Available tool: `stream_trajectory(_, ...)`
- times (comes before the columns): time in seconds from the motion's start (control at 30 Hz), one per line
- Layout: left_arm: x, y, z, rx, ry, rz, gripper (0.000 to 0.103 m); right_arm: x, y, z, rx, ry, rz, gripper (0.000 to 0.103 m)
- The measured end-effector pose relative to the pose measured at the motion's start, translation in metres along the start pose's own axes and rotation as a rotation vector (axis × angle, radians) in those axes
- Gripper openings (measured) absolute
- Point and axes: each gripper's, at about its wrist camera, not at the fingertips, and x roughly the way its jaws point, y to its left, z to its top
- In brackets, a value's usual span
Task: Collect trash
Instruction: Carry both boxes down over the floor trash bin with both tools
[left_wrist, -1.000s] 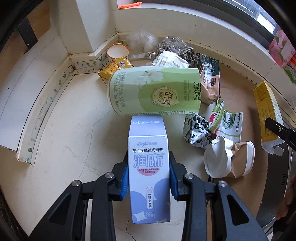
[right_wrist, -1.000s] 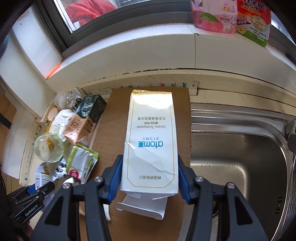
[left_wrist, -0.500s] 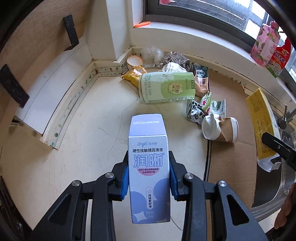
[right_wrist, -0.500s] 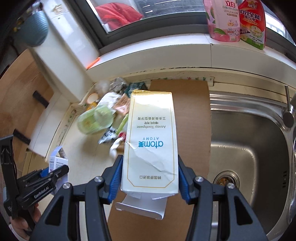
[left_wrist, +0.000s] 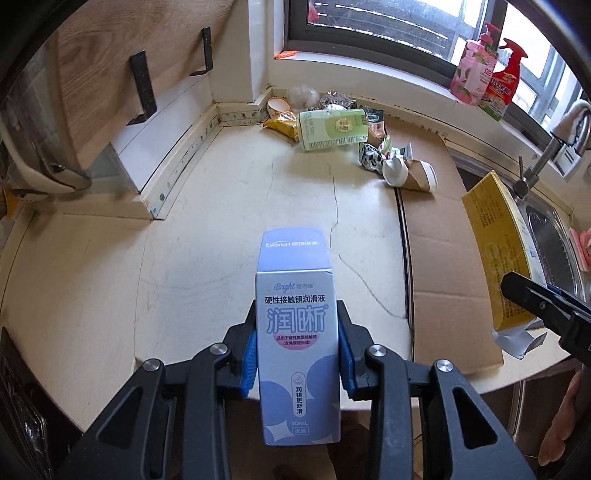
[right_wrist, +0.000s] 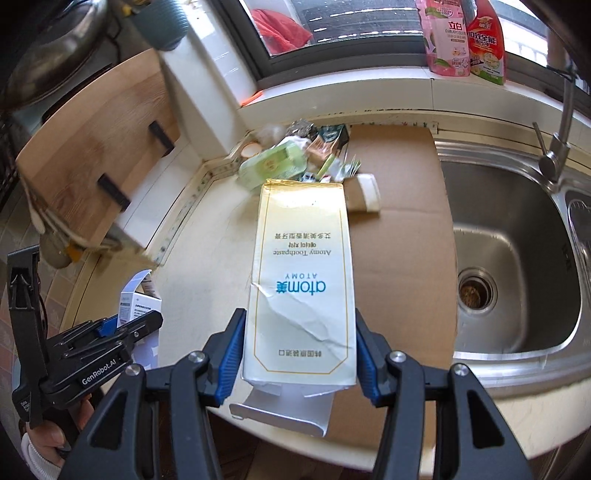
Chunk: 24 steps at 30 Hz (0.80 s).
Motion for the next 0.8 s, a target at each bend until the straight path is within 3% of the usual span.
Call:
stream_trajectory(0.5,-0.047,0.028,-0.141,0.073,0.017,-0.062,0.034,-0.042,0.052,-0.152,0.028,0.005,-0.027,0.053)
stream_trajectory(0.8,-0.033,0.033,-0.202,0.074,0.083,-0.098,0.034,-0.031,0.062,-0.225,0.052,0.112,-0.042,0.053)
